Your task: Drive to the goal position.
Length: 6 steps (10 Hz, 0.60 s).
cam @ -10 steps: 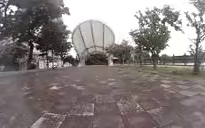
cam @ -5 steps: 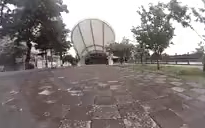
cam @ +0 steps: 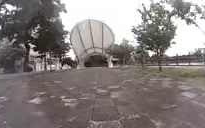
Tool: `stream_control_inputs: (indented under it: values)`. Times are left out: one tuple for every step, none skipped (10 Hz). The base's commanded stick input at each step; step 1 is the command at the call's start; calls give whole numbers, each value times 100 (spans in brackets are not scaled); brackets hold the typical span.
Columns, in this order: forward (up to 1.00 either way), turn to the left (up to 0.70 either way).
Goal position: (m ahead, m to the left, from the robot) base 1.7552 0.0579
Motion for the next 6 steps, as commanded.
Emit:
stream_control_inputs:
  values:
    - [100, 0]
    - [100, 0]
    - [100, 0]
    - [100, 0]
    - [100, 0]
    - [100, 0]
